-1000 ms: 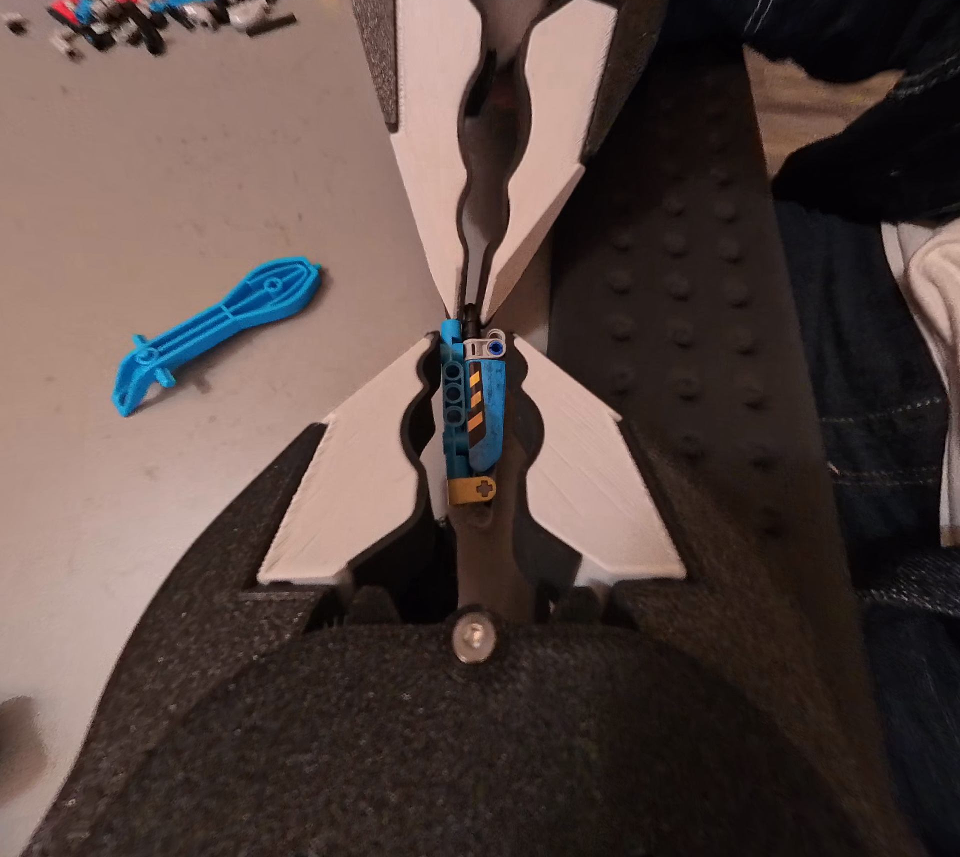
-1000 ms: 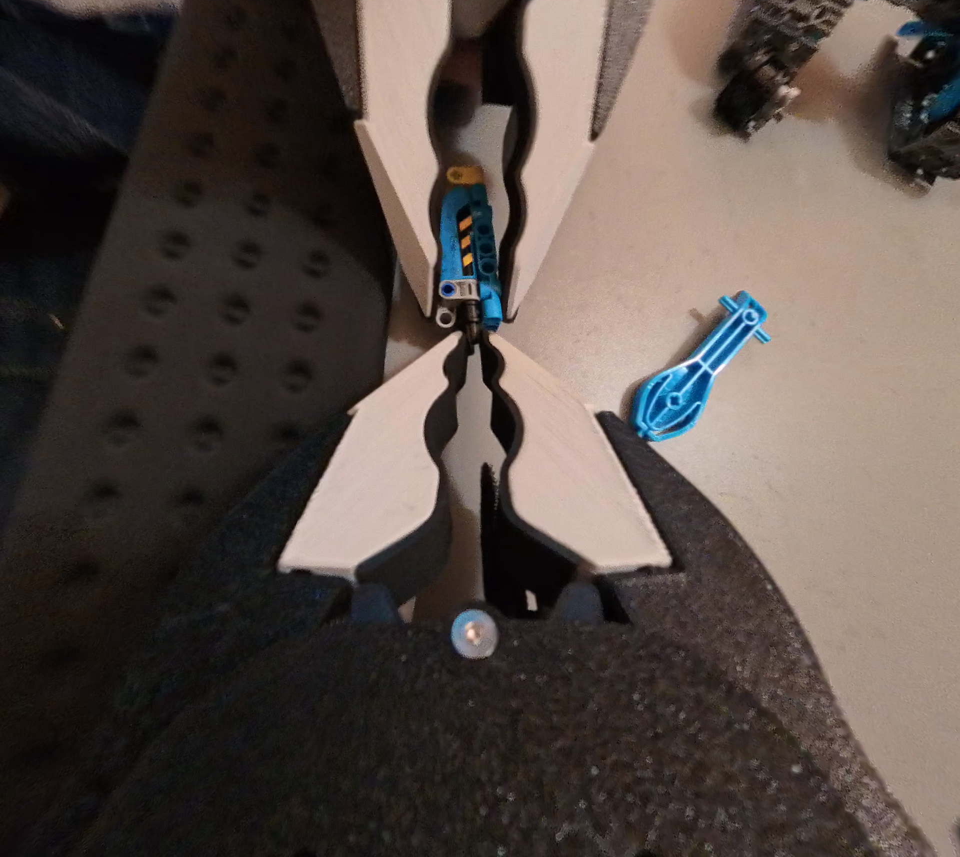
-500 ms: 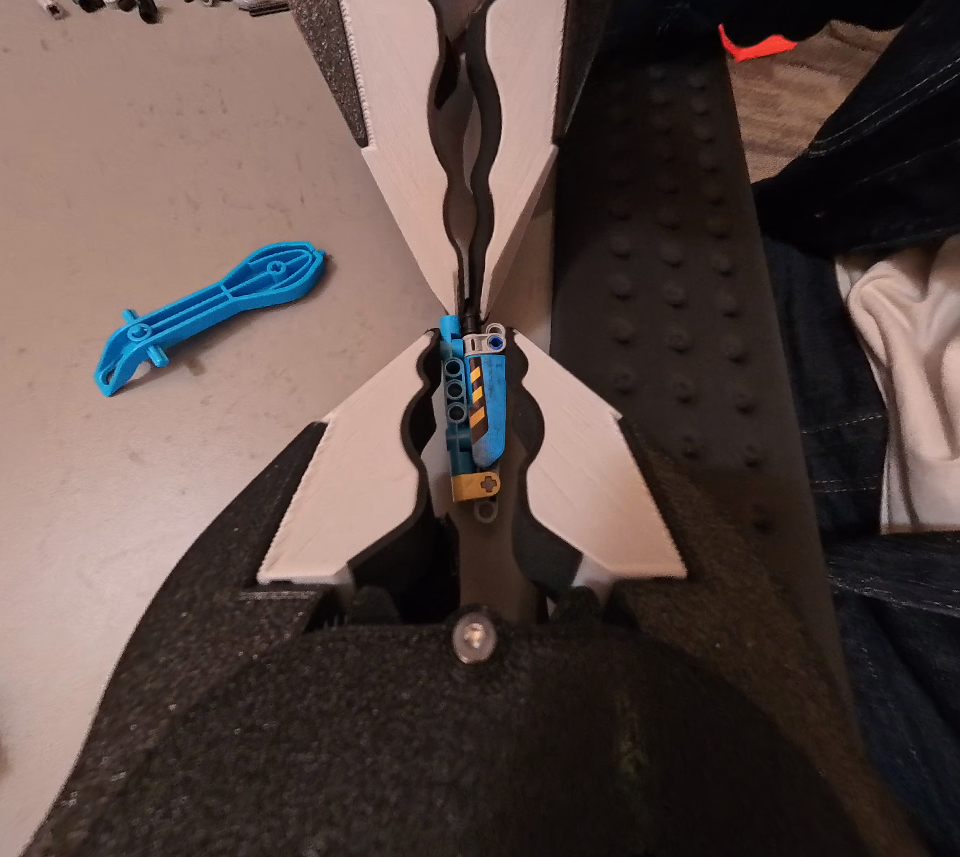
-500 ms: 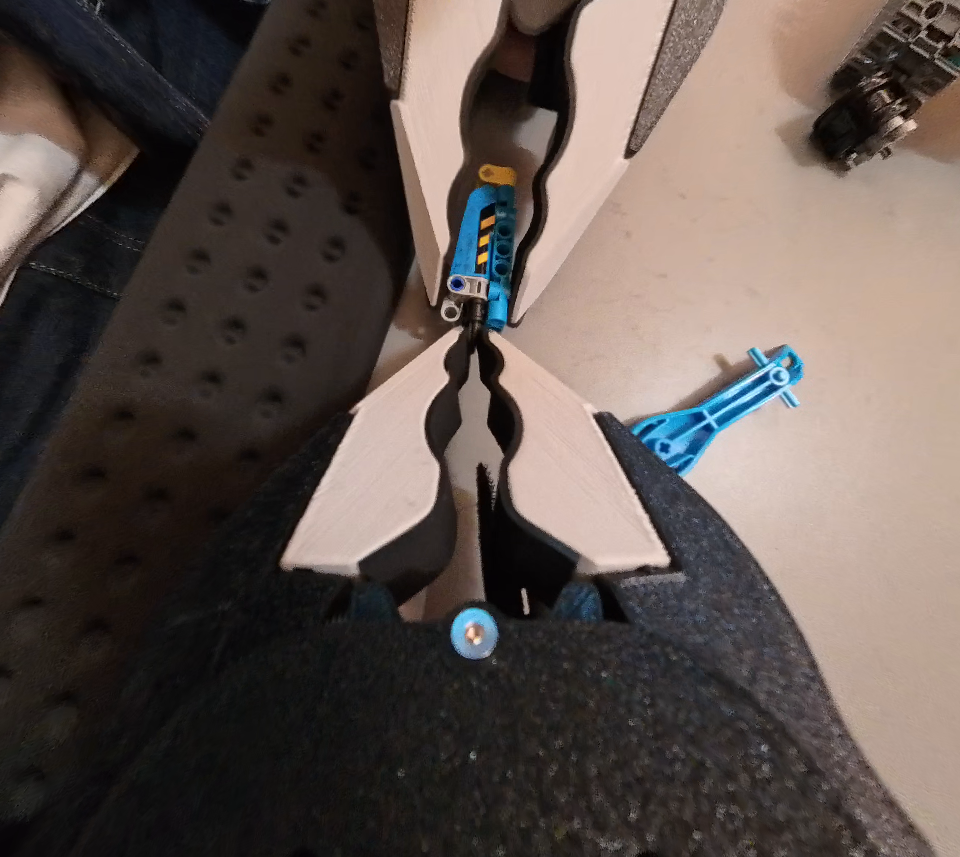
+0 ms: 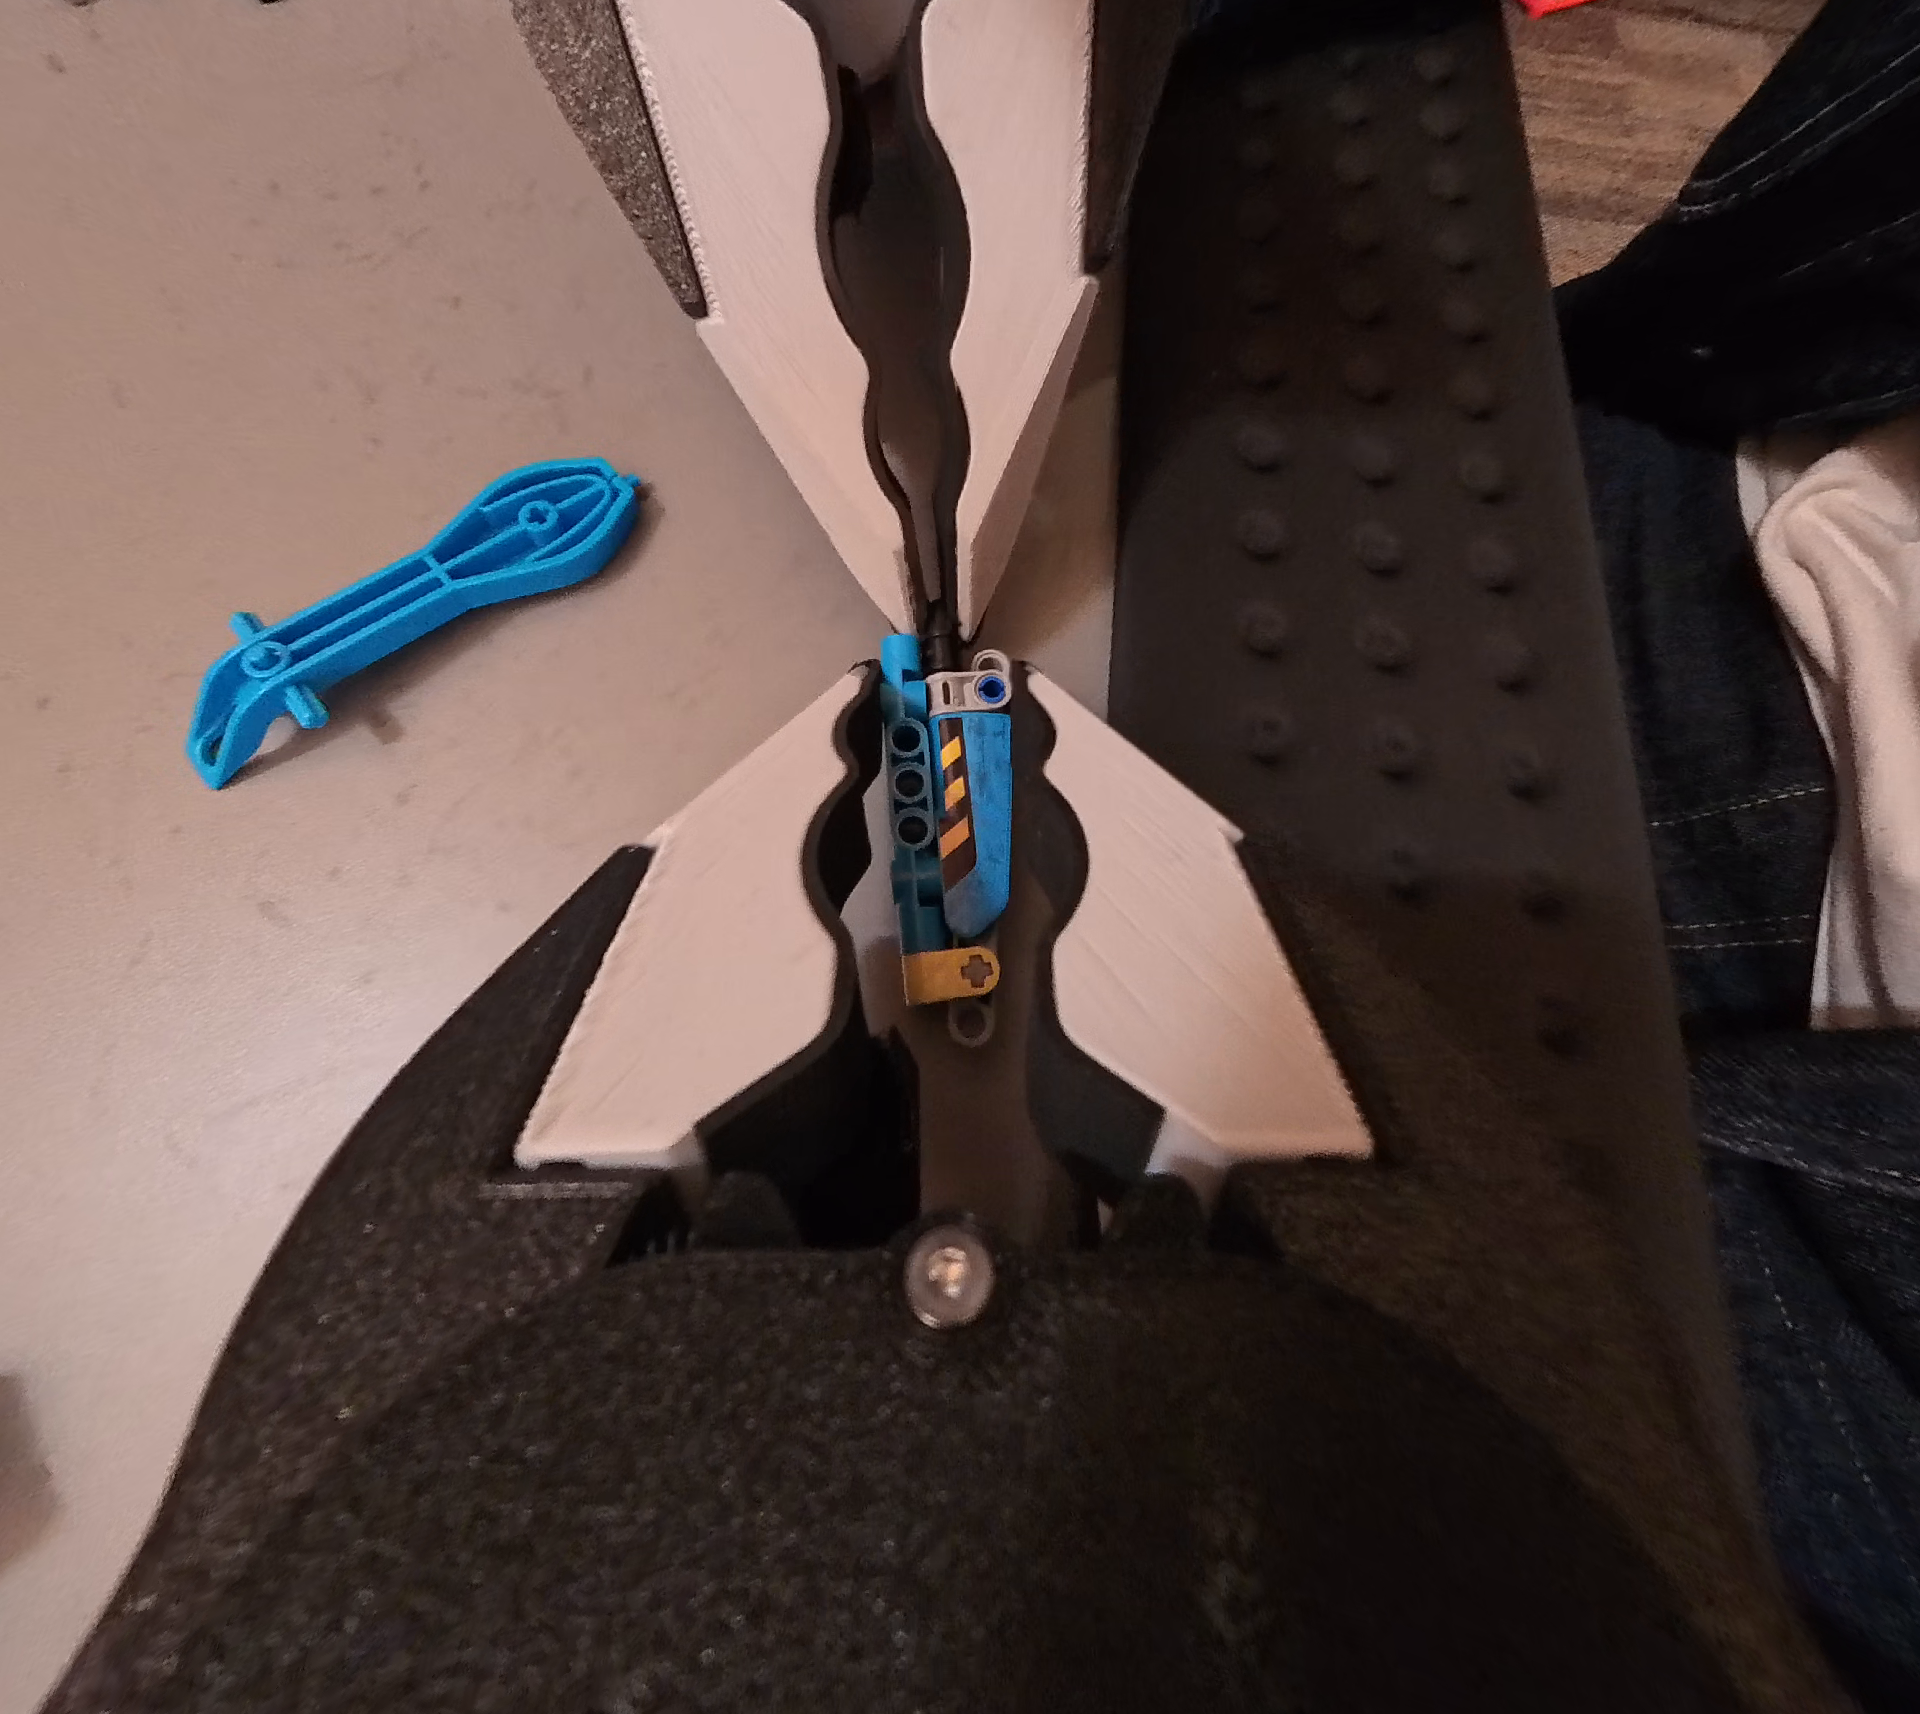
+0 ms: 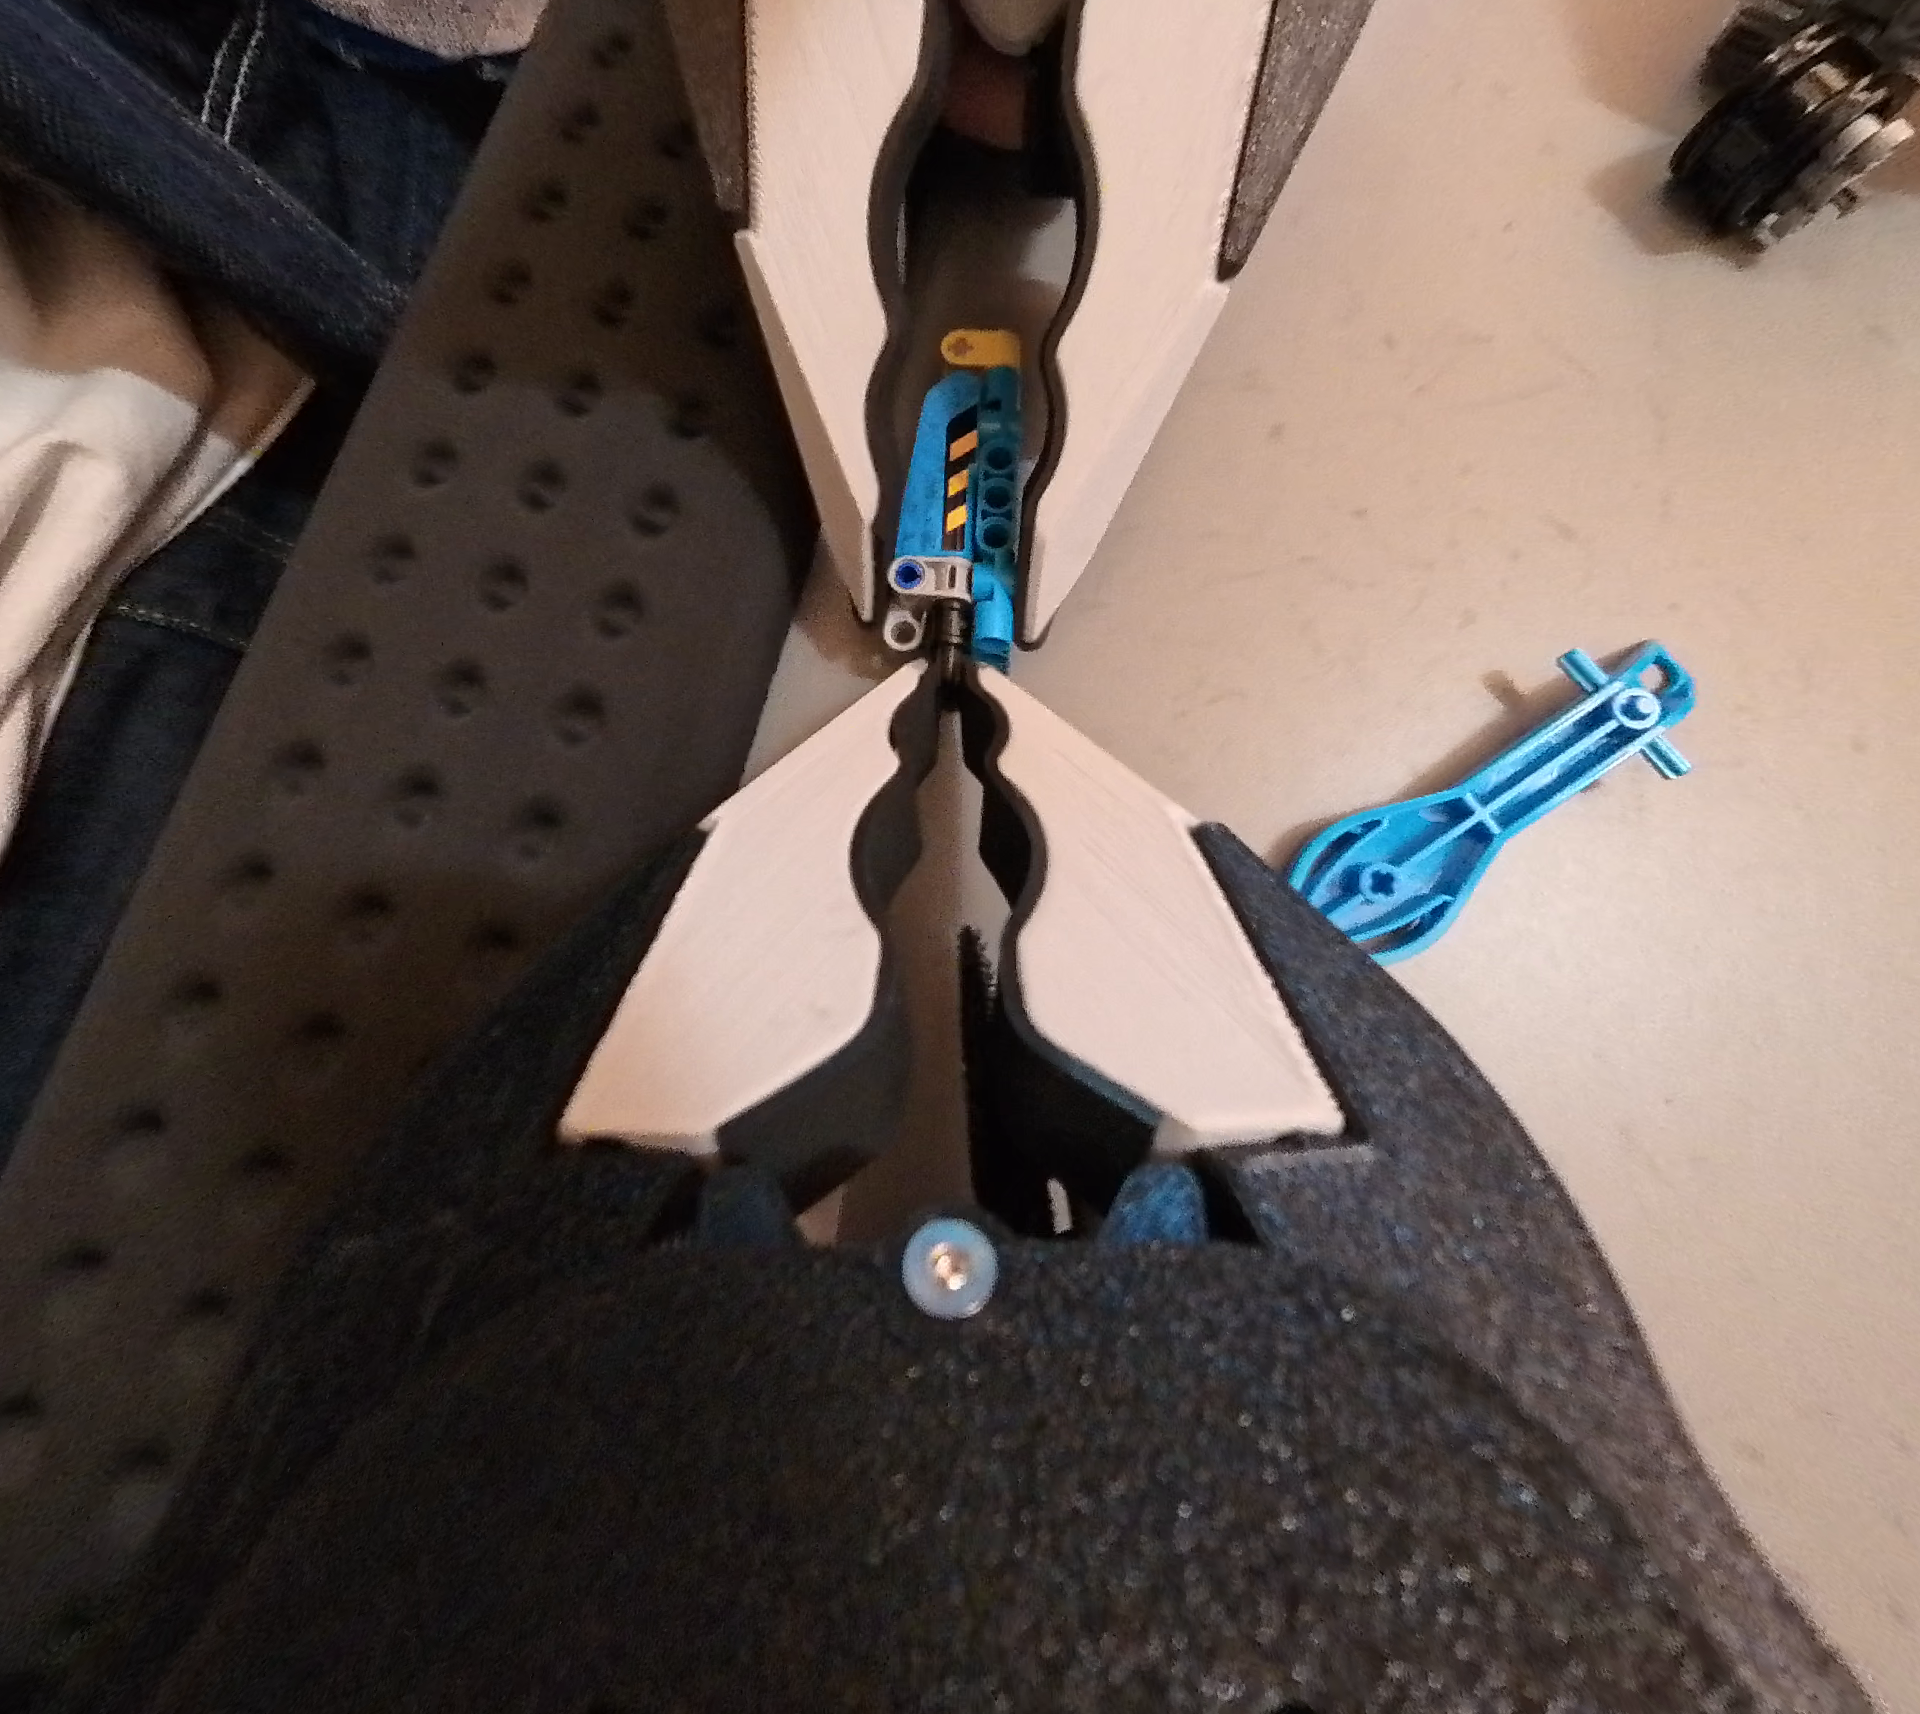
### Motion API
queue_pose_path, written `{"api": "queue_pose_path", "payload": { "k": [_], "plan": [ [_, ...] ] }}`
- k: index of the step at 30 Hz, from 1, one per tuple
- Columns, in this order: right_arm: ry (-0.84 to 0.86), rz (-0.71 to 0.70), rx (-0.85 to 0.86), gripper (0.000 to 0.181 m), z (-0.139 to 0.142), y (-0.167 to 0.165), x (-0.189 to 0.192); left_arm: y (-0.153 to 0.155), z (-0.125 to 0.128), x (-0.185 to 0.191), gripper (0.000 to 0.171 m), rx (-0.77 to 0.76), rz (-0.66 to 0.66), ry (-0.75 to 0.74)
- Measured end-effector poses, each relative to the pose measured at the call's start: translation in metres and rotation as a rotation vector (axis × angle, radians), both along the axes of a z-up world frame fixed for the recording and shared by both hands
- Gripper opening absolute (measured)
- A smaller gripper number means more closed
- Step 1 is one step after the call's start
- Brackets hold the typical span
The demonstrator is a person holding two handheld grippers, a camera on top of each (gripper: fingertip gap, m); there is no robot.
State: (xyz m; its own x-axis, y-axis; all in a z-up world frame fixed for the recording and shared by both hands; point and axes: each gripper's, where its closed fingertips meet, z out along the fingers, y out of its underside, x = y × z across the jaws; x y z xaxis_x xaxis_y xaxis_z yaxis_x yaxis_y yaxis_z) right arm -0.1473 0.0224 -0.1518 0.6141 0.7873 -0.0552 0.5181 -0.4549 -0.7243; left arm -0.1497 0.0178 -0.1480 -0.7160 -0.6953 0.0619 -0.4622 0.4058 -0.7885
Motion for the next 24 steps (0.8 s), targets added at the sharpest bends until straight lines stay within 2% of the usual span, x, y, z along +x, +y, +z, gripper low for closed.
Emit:
{"api": "queue_pose_path", "payload": {
  "k": [5, 7, 11, 19, 22, 24],
  "plan": [
    [0.011, -0.002, -0.013, 0.002, 0.0, -0.002, 0.004, -0.001, -0.001, -0.001, 0.025, -0.014, -0.008, 0.024],
    [0.006, -0.023, -0.005, 0.002, 0.0, -0.002, 0.011, 0.002, -0.003, -0.003, 0.031, -0.003, -0.006, 0.033],
    [0.016, -0.033, 0.004, 0.002, 0.0, -0.002, 0.013, 0.005, -0.002, -0.002, 0.024, -0.012, 0.007, 0.031],
    [0.012, -0.045, 0.03, 0.004, 0.002, 0.0, 0.014, 0.009, -0.001, 0.0, 0.022, -0.026, 0.024, 0.041],
    [-0.009, -0.1, 0.112, 0.008, 0.012, 0.009, 0.024, 0.025, 0.006, 0.004, 0.021, -0.04, 0.095, -0.005],
    [-0.029, -0.169, 0.206, 0.007, 0.025, 0.017, 0.038, 0.055, 0.012, 0.005, 0.021, -0.04, 0.206, -0.04]
  ]
}}
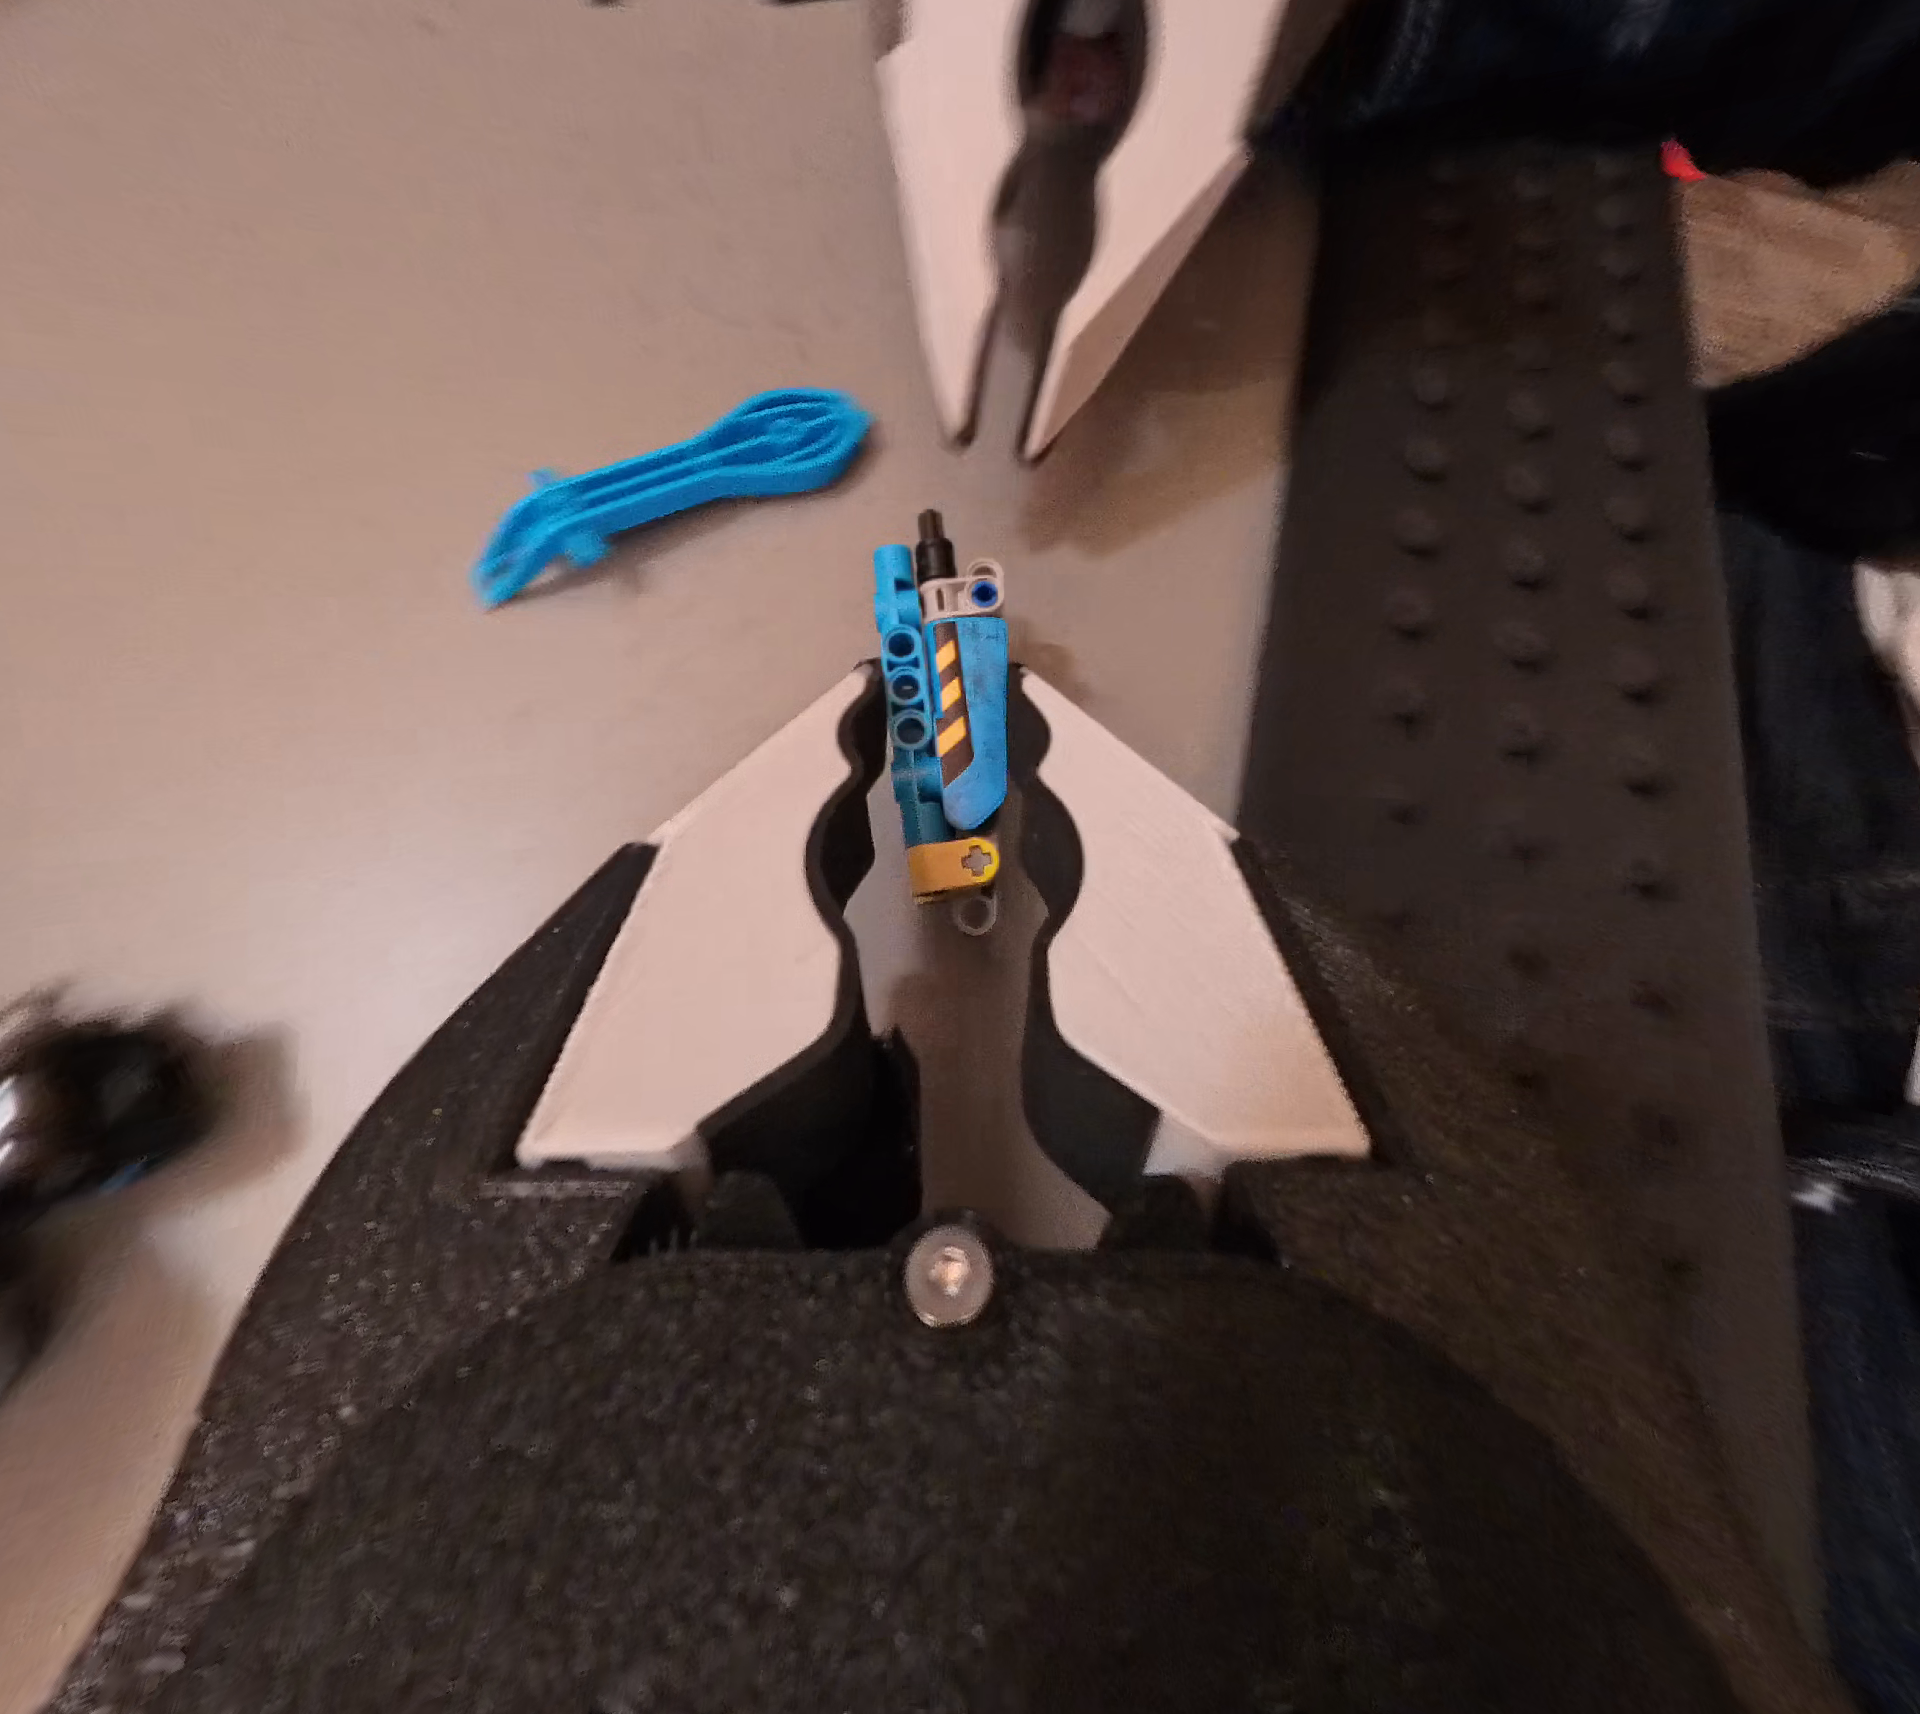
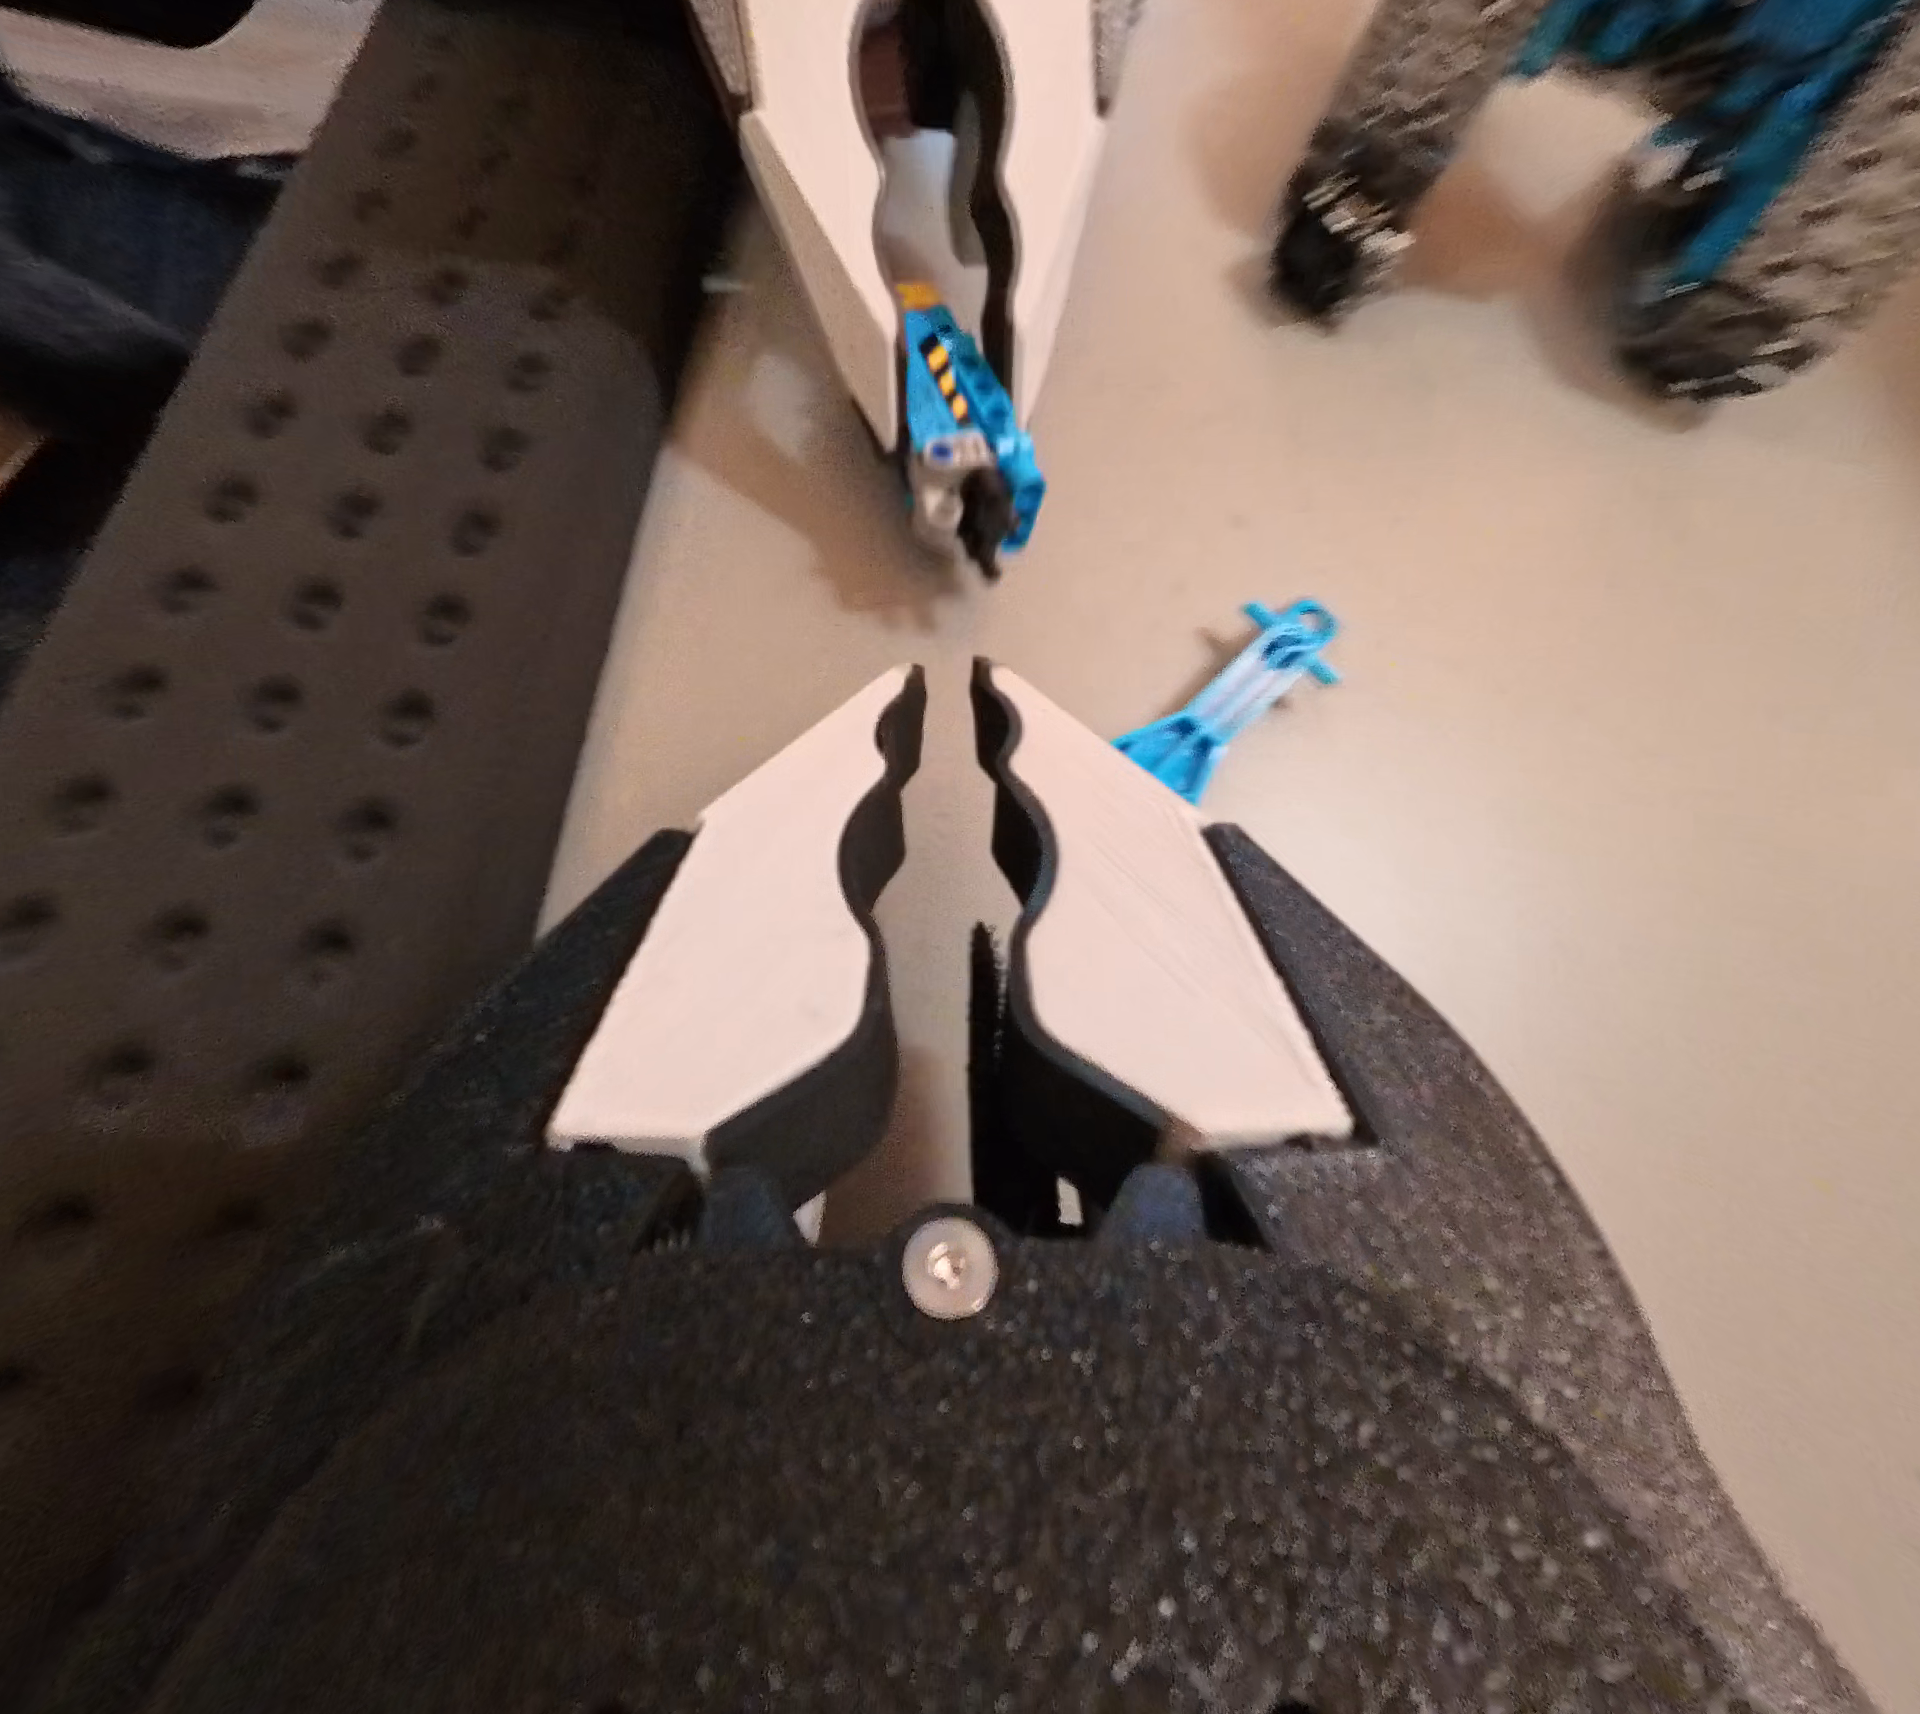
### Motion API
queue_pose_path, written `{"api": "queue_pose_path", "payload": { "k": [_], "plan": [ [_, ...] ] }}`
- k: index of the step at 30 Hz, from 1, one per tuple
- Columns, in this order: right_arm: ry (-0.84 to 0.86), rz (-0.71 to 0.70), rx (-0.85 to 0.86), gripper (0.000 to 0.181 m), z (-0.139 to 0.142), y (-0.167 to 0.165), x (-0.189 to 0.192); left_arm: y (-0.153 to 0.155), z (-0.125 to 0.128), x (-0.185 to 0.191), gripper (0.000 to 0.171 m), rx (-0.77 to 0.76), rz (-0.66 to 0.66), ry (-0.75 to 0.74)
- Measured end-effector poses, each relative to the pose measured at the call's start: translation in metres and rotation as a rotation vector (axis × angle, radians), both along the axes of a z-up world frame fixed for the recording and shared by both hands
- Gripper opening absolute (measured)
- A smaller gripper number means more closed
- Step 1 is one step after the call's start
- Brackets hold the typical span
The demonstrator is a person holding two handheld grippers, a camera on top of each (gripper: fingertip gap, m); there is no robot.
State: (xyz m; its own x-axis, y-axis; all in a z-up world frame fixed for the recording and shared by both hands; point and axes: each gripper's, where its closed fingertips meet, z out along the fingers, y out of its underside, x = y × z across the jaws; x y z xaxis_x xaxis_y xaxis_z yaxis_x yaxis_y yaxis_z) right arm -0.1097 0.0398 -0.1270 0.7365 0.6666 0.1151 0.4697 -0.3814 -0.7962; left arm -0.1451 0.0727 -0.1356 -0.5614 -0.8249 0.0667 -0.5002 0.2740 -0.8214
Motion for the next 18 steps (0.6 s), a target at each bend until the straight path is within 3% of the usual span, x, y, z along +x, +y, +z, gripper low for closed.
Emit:
{"api": "queue_pose_path", "payload": {
  "k": [3, 6, 11, 15, 18],
  "plan": [
    [-0.026, -0.076, 0.104, 0.003, 0.015, 0.007, 0.016, 0.06, 0.009, -0.021, 0.021, 0.061, 0.198, 0.01],
    [-0.091, -0.106, 0.11, 0.0, 0.01, 0.009, 0.025, 0.121, 0.021, -0.058, 0.022, 0.075, 0.422, 0.031],
    [-0.138, -0.114, 0.084, 0.0, -0.002, 0.01, 0.026, 0.221, 0.013, -0.133, 0.021, 0.199, 0.771, 0.106],
    [-0.157, -0.161, 0.091, 0.0, -0.004, 0.014, 0.037, 0.249, -0.003, -0.155, 0.022, 0.074, 0.86, 0.159],
    [-0.136, -0.207, 0.089, 0.001, -0.004, 0.016, 0.048, 0.261, -0.015, -0.166, 0.021, 0.135, 0.881, 0.194]
  ]
}}
